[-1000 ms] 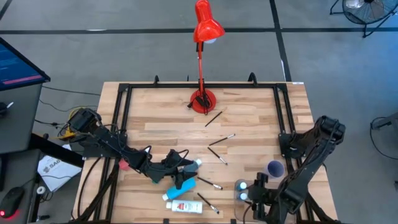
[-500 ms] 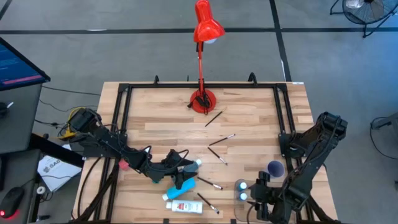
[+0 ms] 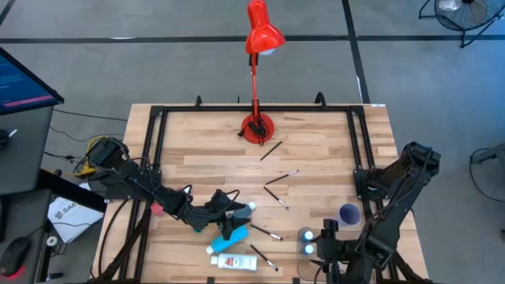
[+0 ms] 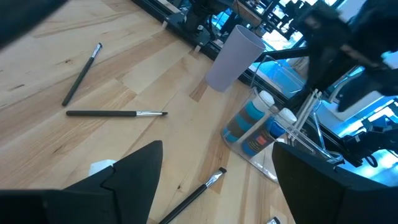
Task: Pick & Place Paint Supplies
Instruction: Put the black gold paint brush into the purple cup
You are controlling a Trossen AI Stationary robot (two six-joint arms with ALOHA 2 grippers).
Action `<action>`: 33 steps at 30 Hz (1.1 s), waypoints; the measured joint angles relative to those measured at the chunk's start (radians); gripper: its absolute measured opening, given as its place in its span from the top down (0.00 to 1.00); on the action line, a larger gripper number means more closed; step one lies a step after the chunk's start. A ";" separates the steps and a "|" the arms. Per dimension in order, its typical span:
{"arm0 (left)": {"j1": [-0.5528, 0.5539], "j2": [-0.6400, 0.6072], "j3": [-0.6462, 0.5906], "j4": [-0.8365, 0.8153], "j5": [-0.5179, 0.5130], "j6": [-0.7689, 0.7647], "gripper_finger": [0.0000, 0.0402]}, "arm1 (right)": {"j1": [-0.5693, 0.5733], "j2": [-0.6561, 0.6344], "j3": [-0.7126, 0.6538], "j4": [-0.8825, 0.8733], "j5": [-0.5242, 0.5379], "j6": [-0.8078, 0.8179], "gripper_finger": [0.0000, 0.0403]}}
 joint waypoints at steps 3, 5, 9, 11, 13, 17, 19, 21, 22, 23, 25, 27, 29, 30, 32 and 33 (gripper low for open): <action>0.000 0.000 0.000 0.000 0.000 0.001 0.29 | -0.013 0.000 0.051 0.000 0.021 -0.082 0.38; 0.000 0.000 0.000 0.000 -0.001 0.012 0.29 | -0.023 0.000 0.077 0.001 0.038 -0.135 0.38; -0.012 0.005 0.000 0.002 -0.004 0.014 0.29 | -0.048 0.000 0.110 0.001 0.078 -0.228 0.38; -0.021 0.006 0.000 -0.001 -0.003 0.020 0.29 | -0.062 0.000 0.117 0.000 0.080 -0.256 0.38; -0.023 0.006 0.000 0.001 0.000 0.034 0.29 | -0.074 0.000 0.119 0.000 0.080 -0.270 0.38; -0.040 0.012 0.000 0.003 0.000 0.043 0.29 | -0.088 0.000 0.119 0.000 0.080 -0.295 0.38; -0.053 0.020 -0.001 -0.006 0.001 0.038 0.29 | -0.095 0.000 0.119 -0.001 0.079 -0.310 0.38; -0.060 0.026 0.000 0.000 0.012 0.037 0.29 | -0.099 0.000 0.119 -0.001 0.079 -0.314 0.38; -0.061 0.027 0.000 -0.003 0.013 0.036 0.29 | -0.099 0.000 0.119 -0.001 0.079 -0.314 0.38; -0.062 0.027 0.000 -0.004 0.015 0.032 0.29 | -0.098 0.000 0.119 -0.001 0.079 -0.314 0.38; -0.064 0.027 0.000 -0.016 0.023 -0.013 0.29 | -0.098 0.000 0.119 -0.001 0.079 -0.315 0.38; -0.064 0.020 -0.001 -0.072 0.028 -0.066 0.30 | -0.098 0.000 0.119 -0.001 0.079 -0.315 0.38; -0.064 0.000 -0.001 -0.132 0.024 -0.100 0.32 | -0.098 0.000 0.119 -0.005 0.079 -0.315 0.38; -0.064 -0.008 -0.001 -0.143 0.015 -0.110 0.33 | -0.098 0.000 0.119 -0.011 0.078 -0.315 0.38; -0.064 -0.012 0.000 -0.147 -0.004 -0.100 0.35 | -0.097 0.000 0.119 -0.030 0.078 -0.314 0.38; -0.064 -0.013 0.000 -0.129 -0.011 -0.077 0.37 | -0.096 0.000 0.119 -0.040 0.077 -0.314 0.38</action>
